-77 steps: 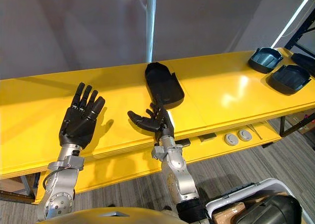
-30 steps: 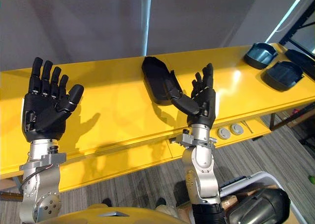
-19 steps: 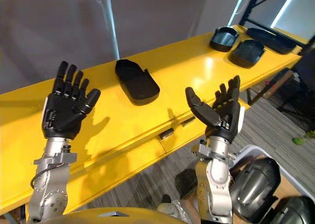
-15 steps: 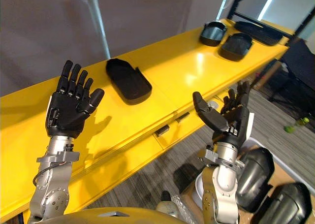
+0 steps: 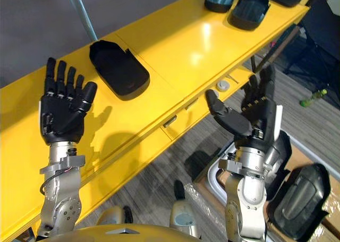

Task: Walk over and take three plastic housings, then place them on the shelf

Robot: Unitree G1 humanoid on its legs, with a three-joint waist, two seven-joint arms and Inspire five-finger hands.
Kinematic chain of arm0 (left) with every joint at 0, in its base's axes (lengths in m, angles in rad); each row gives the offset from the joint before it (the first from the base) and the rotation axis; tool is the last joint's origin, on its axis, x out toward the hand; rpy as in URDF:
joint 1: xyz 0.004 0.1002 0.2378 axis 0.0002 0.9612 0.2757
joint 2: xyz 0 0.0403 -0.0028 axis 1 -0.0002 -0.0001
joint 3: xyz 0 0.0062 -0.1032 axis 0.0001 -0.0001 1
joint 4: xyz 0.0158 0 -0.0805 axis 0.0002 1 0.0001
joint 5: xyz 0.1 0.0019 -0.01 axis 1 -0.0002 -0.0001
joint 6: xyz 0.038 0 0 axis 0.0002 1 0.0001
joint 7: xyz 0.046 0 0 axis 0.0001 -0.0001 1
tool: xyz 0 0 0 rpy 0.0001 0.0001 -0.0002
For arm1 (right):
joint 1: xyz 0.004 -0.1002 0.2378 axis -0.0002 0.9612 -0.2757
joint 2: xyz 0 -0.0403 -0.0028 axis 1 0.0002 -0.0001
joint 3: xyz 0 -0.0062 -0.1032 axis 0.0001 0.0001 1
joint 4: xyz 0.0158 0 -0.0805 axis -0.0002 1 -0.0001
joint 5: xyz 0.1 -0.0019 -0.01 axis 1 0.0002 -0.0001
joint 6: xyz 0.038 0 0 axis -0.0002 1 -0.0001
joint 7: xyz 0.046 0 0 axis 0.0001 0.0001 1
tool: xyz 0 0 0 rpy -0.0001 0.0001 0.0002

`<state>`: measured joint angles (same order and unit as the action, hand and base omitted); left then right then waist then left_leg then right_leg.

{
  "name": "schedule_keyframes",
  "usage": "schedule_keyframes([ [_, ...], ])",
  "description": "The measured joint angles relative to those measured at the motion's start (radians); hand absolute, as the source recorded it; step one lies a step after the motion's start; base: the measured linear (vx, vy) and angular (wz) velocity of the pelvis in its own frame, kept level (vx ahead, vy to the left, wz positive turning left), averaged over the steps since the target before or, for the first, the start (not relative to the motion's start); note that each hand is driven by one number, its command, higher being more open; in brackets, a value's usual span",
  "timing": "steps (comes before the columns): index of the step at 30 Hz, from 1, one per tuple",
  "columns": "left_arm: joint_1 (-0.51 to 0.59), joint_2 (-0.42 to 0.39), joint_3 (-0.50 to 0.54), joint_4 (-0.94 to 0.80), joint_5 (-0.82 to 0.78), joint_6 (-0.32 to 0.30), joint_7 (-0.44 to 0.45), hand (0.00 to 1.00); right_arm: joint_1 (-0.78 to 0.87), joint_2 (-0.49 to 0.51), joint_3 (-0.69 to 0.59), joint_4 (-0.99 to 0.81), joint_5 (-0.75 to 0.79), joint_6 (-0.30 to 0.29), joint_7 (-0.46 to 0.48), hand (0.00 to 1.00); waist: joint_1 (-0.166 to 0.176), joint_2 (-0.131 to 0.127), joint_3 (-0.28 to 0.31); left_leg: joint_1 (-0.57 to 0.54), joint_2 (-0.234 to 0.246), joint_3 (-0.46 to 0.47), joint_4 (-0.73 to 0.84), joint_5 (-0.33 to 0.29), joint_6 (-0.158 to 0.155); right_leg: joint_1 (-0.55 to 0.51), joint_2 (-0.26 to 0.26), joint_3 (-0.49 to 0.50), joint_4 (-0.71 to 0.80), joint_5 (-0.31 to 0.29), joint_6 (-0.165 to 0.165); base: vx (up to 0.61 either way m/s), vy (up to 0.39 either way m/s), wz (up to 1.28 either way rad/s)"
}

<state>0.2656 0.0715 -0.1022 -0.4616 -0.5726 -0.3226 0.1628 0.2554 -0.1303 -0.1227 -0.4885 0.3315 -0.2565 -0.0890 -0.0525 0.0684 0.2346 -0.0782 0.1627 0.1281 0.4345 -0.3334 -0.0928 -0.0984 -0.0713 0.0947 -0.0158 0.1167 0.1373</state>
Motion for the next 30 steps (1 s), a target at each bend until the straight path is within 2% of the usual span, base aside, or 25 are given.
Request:
schedule_keyframes([
  [2, 0.019, 0.001, 0.003, 0.0, 0.025, -0.001, 0.001, 1.0, 0.007, 0.01, 0.016, 0.0, 0.022, -0.022, 0.012, 1.0, 0.009, -0.013, 0.008, 0.008, -0.011, 0.006, 0.009, -0.008, 0.008, 0.0, -0.008, 0.018, 0.008, 0.006, 0.007, -0.07, 0.134, -0.27],
  [3, 0.02, 0.003, 0.002, 0.0, 0.04, 0.001, -0.005, 1.0, 0.015, 0.017, 0.018, 0.0, 0.036, -0.037, 0.017, 1.0, 0.024, -0.02, 0.011, 0.02, -0.019, 0.015, 0.018, -0.015, 0.015, 0.007, -0.016, 0.026, 0.017, 0.006, 0.007, -0.05, 0.128, -0.19],
  [5, 0.021, 0.008, 0.019, -0.001, 0.058, 0.003, -0.019, 1.0, 0.016, 0.019, 0.019, 0.0, 0.037, -0.044, 0.024, 1.0, 0.028, -0.024, 0.01, 0.034, -0.032, 0.021, 0.021, -0.02, 0.023, 0.019, -0.028, 0.031, 0.017, 0.007, 0.008, -0.04, 0.117, -0.1],
  [9, 0.02, 0.021, 0.091, -0.029, 0.073, 0.015, -0.046, 1.0, 0.012, 0.019, 0.032, 0.015, 0.047, -0.069, 0.081, 1.0, 0.04, -0.023, 0.009, 0.049, -0.053, 0.032, 0.034, -0.031, 0.04, 0.035, -0.049, 0.036, 0.018, 0.008, 0.01, -0.04, 0.109, -0.06],
  [13, 0.021, 0.022, 0.098, -0.05, 0.074, 0.018, -0.066, 1.0, -0.003, 0.018, 0.07, 0.022, 0.046, -0.085, 0.076, 1.0, 0.063, -0.022, 0.008, 0.038, -0.052, 0.015, 0.05, -0.033, 0.039, 0.039, -0.05, 0.022, 0.016, 0.008, 0.01, -0.03, 0.021, 0.1],
  [19, 0.024, 0.002, 0.072, -0.054, 0.113, 0.018, -0.054, 1.0, -0.048, 0.017, 0.097, 0.072, 0.046, -0.093, 0.003, 1.0, 0.082, -0.02, 0.006, 0.0, -0.048, -0.059, 0.095, -0.042, 0.034, 0.047, -0.047, -0.042, 0.046, -0.015, 0.006, 0.0, -0.01, 0.3],
  [23, 0.058, -0.018, 0.07, -0.055, 0.108, 0.02, -0.118, 1.0, -0.048, 0.03, 0.104, 0.155, 0.032, -0.093, -0.084, 1.0, 0.103, -0.019, 0.006, 0.002, -0.047, -0.085, 0.164, -0.077, 0.038, 0.03, -0.035, -0.031, 0.14, -0.053, 0.014, -0.02, 0.05, -0.04],
  [25, 0.064, -0.013, 0.073, -0.058, 0.108, 0.027, -0.154, 1.0, -0.038, 0.057, 0.087, 0.159, 0.061, -0.093, -0.091, 1.0, 0.107, -0.02, 0.006, -0.001, -0.049, -0.072, 0.181, -0.089, 0.053, 0.029, -0.036, -0.01, 0.12, -0.016, 0.022, -0.1, 0.12, -0.37],
  [26, 0.073, -0.013, 0.078, -0.06, 0.108, 0.029, -0.177, 1.0, -0.035, 0.068, 0.079, 0.159, 0.104, -0.093, -0.082, 1.0, 0.107, -0.02, 0.006, -0.001, -0.048, -0.047, 0.183, -0.092, 0.064, 0.025, -0.036, -0.005, 0.091, 0.036, 0.014, -0.17, 0.151, -0.69],
  [28, 0.1, -0.013, 0.079, -0.07, 0.108, 0.032, -0.208, 1.0, -0.04, 0.069, 0.071, 0.159, 0.157, -0.094, -0.062, 1.0, 0.113, -0.02, 0.006, -0.001, -0.051, 0.012, 0.178, -0.093, 0.098, -0.005, -0.032, -0.036, 0.056, 0.141, -0.028, -0.21, 0.156, -1.07],
  [29, 0.096, -0.012, 0.077, -0.07, 0.109, 0.05, -0.226, 1.0, -0.046, 0.073, 0.067, 0.16, 0.164, -0.094, -0.058, 1.0, 0.119, -0.021, 0.005, 0.003, -0.045, 0.065, 0.153, -0.075, 0.128, -0.015, -0.028, -0.083, -0.004, 0.253, -0.071, -0.26, 0.136, -1.3],
  [30, 0.083, -0.013, 0.077, -0.066, 0.113, 0.057, -0.232, 1.0, -0.067, 0.075, 0.072, 0.162, 0.165, -0.096, -0.054, 1.0, 0.115, -0.01, 0.01, 0.006, -0.026, 0.12, 0.127, -0.043, 0.138, -0.043, -0.033, -0.16, 0.07, 0.201, -0.097, -0.28, 0.13, -1.09],
])
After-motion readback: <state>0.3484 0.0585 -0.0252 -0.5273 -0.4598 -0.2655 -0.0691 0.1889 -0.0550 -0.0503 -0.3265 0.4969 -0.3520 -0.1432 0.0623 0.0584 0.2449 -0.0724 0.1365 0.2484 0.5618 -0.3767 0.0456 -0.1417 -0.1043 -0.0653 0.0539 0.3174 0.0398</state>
